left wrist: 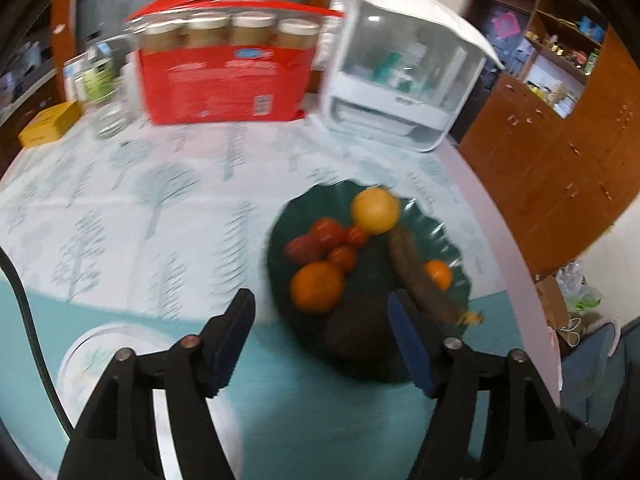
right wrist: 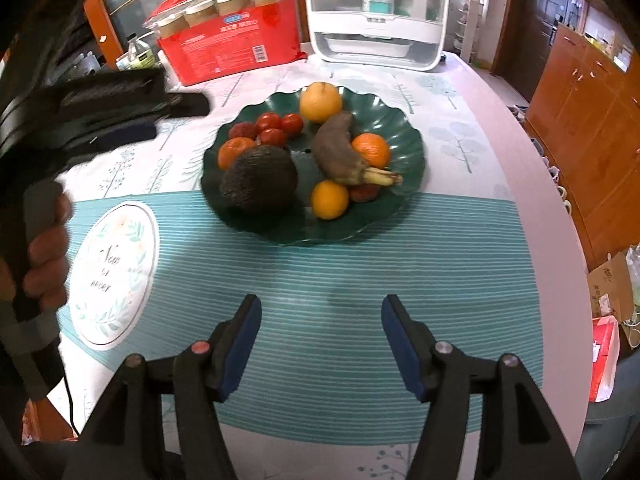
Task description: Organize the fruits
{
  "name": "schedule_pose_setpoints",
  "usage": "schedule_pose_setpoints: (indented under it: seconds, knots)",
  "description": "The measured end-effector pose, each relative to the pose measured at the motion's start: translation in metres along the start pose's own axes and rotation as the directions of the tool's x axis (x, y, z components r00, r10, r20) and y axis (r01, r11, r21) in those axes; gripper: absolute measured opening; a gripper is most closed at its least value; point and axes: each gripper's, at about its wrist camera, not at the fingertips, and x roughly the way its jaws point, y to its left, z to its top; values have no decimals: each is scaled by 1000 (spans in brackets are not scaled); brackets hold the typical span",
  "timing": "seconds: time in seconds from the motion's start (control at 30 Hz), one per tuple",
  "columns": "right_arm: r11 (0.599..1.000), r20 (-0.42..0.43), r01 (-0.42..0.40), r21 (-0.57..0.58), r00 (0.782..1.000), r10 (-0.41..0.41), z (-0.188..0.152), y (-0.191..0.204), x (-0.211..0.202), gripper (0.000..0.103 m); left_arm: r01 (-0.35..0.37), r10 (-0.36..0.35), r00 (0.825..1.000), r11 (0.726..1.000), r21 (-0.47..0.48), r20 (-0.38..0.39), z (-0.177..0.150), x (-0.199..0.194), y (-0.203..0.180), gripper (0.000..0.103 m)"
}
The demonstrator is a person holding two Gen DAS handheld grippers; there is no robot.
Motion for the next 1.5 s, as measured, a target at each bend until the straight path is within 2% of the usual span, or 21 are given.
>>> schedule_pose_setpoints:
  seconds: [0.13, 0.2, 0.3, 0.47, 0.7, 0.83, 1.03, 1.23, 1.33, 1.4, 1.5]
  knots:
    - [1000, -3, -24, -17, 1000, 24, -2, 24, -4, 71, -64, 62, 997, 997, -53, -34, -28, -33, 42, 69]
    - [999, -6, -42, -16, 999, 42, -4, 38, -7, 78, -87, 83, 995, 994, -72, -47, -41, -49, 61, 69]
    - [998, -7, -67, -15, 998, 67, -10, 65, -13, 83, -115, 109, 992, 988, -99, -61, -63, -78, 92, 71]
    - [995, 34, -99, -7, 994, 100, -20, 112, -35, 85, -133, 129, 990, 988, -81, -55, -92, -134, 137, 80]
    - [992, 34, -119, -33, 992, 120, -30, 171, -78, 87, -169, 169, 985, 984, -53, -17, -104, -206, 171, 87]
    - [991, 46, -118, -59, 992, 121, -35, 188, -111, 88, -167, 168, 986, 984, -58, 12, -101, -241, 167, 89]
    - [993, 85, -107, -47, 990, 110, -42, 188, -155, 90, -214, 217, 975, 975, -63, 51, -98, -271, 135, 89]
    - [999, 140, -50, -13, 989, 52, -56, 171, -182, 91, -250, 251, 965, 968, -12, 71, -108, -279, 100, 90]
    - [999, 165, -50, 10, 985, 47, -63, 163, -186, 91, -263, 262, 962, 965, -6, 79, -113, -276, 90, 95]
    - [999, 171, -51, 12, 984, 48, -69, 160, -187, 98, -281, 280, 956, 960, -1, 87, -116, -276, 84, 102]
    - [999, 179, -44, 7, 983, 42, -74, 158, -189, 103, -286, 284, 953, 958, 5, 102, -117, -275, 77, 103]
